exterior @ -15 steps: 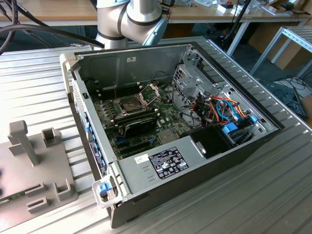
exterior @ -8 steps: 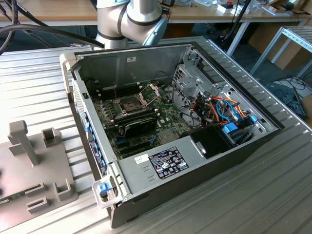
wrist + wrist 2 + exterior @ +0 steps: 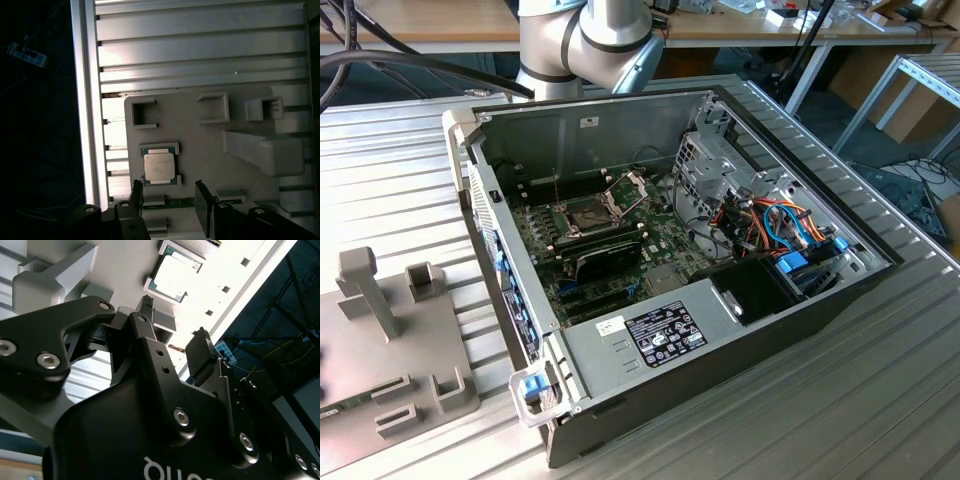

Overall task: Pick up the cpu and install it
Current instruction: 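Pick up the cpu and move it towards the insertion slot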

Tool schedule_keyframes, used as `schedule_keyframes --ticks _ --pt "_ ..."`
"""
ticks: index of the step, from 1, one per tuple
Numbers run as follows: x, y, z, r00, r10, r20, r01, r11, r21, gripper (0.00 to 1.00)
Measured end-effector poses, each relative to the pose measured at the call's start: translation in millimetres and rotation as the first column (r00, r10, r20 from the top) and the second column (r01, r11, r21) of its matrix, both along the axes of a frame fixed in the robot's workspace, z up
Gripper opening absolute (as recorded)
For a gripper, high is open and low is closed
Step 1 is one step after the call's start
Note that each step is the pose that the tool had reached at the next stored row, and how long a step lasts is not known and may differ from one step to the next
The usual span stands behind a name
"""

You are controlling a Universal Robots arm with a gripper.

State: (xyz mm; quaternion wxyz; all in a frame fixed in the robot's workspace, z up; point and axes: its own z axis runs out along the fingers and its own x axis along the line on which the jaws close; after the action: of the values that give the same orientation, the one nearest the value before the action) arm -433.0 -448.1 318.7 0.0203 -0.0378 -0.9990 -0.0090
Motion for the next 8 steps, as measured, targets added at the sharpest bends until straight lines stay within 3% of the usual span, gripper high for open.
schedule_keyframes --ticks 8 --pt "0.0 -0.5 -0.3 1.0000 0.000 -0.0001 0.000 1.0000 -0.0001 0.54"
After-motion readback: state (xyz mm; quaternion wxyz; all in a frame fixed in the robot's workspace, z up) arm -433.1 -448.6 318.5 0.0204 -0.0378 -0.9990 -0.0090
